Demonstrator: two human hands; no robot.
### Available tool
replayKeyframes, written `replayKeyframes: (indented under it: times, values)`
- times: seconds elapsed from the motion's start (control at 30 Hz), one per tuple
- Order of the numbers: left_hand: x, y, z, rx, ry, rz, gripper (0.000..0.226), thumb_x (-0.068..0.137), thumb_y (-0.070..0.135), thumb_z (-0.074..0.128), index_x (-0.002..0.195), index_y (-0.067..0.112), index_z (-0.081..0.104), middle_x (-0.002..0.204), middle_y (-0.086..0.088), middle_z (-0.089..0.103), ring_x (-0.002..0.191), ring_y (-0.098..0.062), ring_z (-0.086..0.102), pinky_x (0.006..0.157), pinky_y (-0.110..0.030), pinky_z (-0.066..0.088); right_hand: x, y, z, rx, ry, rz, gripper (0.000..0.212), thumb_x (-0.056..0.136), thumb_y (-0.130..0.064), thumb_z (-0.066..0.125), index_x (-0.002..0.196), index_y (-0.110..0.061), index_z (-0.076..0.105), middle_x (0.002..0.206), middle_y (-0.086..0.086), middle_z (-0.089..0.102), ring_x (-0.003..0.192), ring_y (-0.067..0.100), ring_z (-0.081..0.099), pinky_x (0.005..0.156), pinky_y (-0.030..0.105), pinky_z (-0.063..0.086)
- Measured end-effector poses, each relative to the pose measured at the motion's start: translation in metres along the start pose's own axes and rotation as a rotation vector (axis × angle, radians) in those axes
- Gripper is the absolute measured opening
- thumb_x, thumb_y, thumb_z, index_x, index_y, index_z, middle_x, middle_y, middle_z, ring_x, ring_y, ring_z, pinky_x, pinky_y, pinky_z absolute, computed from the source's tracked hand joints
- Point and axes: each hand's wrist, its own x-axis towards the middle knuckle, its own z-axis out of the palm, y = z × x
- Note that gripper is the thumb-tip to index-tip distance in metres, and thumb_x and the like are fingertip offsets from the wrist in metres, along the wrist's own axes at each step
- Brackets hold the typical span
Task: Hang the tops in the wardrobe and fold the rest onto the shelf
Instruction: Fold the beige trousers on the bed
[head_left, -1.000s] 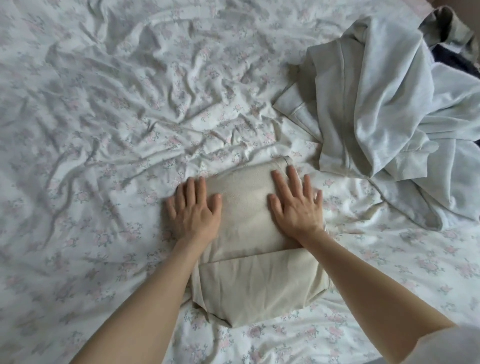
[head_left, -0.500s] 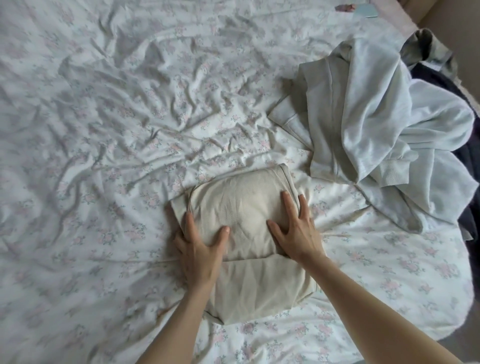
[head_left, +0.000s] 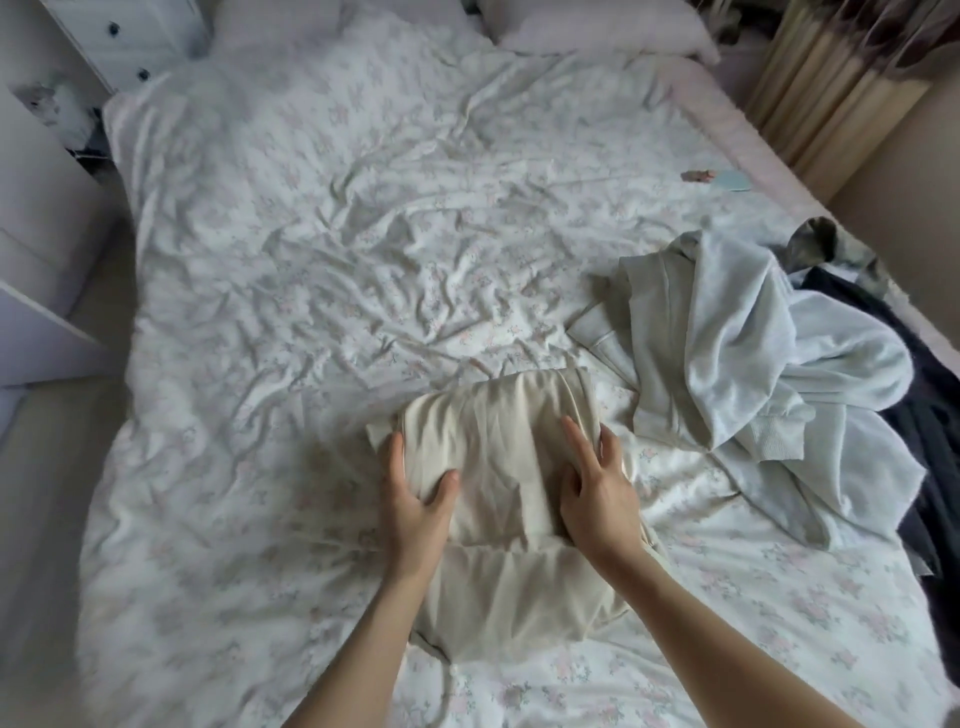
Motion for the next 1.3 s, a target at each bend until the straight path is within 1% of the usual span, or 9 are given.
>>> replayKeyframes:
  times: [0.17,0.33,0.47,0.57,0.7,0.83,0.93,1.13,1.3]
  values:
    - [0.004,0.06,-0.064,-0.06,0.147,0.127,0.072,0.082,0.034,0.068,0.143,0.038,0.03,0.128,0.026,0.033,0.104,0.024,0.031,0.079,0.003,0.023,0.008,-0.079,-0.045,0.095,0.093,-0.138,0.058,0.088,-0.001,0.048,0.141,-0.022,0.041,0.144,0.018,0.033,0.091,0.039,0.06,0.071,0.04,0.052]
    - [0.004,0.12,-0.173,-0.1,0.351,0.298,0.07,0.083,0.028,0.069,0.144,0.031,0.033,0.127,0.022,0.035,0.104,0.033,0.03,0.079,0.01,0.023,0.002,-0.195,-0.076,0.229,0.169,-0.363,0.057,0.087,0.004,0.05,0.139,-0.019,0.045,0.14,0.021,0.036,0.086,0.037,0.06,0.068,0.036,0.051]
    - [-0.015,0.148,-0.293,-0.124,0.525,0.418,0.068,0.086,0.016,0.067,0.145,0.018,0.033,0.14,0.012,0.037,0.127,0.007,0.034,0.097,0.001,0.022,-0.033,-0.31,-0.08,0.345,0.168,-0.516,0.055,0.088,0.001,0.048,0.138,-0.021,0.045,0.143,0.017,0.034,0.083,0.034,0.059,0.068,0.042,0.053]
    - [-0.039,0.151,-0.38,-0.061,0.681,0.463,0.064,0.087,0.021,0.065,0.144,0.019,0.034,0.13,0.01,0.039,0.116,0.005,0.038,0.088,-0.005,0.027,-0.074,-0.386,-0.075,0.424,0.198,-0.647,0.051,0.087,0.003,0.051,0.134,-0.018,0.05,0.139,0.017,0.039,0.073,0.026,0.058,0.061,0.038,0.053]
    - [-0.076,0.146,-0.516,0.02,0.812,0.494,0.059,0.09,0.027,0.062,0.143,0.024,0.036,0.138,-0.003,0.043,0.122,-0.018,0.044,0.089,-0.021,0.031,-0.149,-0.499,-0.059,0.579,0.205,-0.737,0.045,0.09,-0.002,0.05,0.133,-0.016,0.05,0.134,0.011,0.042,0.073,0.024,0.057,0.066,0.042,0.053]
    - [-0.106,0.144,-0.634,0.092,0.905,0.587,0.059,0.09,0.03,0.061,0.142,0.03,0.034,0.136,0.0,0.043,0.113,-0.006,0.045,0.085,-0.019,0.035,-0.213,-0.598,-0.04,0.733,0.26,-0.78,0.047,0.091,-0.004,0.052,0.136,-0.014,0.044,0.132,0.007,0.044,0.086,0.008,0.051,0.074,0.028,0.046]
    - [-0.122,0.146,-0.707,0.112,0.977,0.609,0.059,0.09,0.034,0.059,0.142,0.033,0.033,0.13,0.004,0.042,0.115,-0.014,0.048,0.088,-0.03,0.044,-0.243,-0.663,-0.03,0.84,0.228,-0.79,0.054,0.092,-0.009,0.052,0.143,-0.016,0.034,0.139,0.0,0.04,0.095,-0.015,0.036,0.083,0.02,0.034]
    - [-0.117,0.152,-0.789,0.14,1.099,0.681,0.059,0.088,0.035,0.058,0.14,0.038,0.03,0.116,0.022,0.03,0.112,0.0,0.035,0.071,0.001,0.03,-0.259,-0.752,-0.017,0.893,0.252,-0.839,0.05,0.093,-0.012,0.051,0.141,-0.019,0.039,0.137,0.0,0.042,0.078,0.004,0.045,0.075,0.025,0.037]
    - [-0.086,0.166,-0.812,0.154,1.127,0.706,0.058,0.089,0.033,0.057,0.141,0.035,0.03,0.115,0.021,0.029,0.11,0.0,0.033,0.082,-0.014,0.029,-0.234,-0.796,-0.007,0.925,0.29,-0.868,0.048,0.093,-0.011,0.051,0.139,-0.018,0.041,0.136,0.003,0.043,0.095,0.006,0.047,0.077,0.025,0.035]
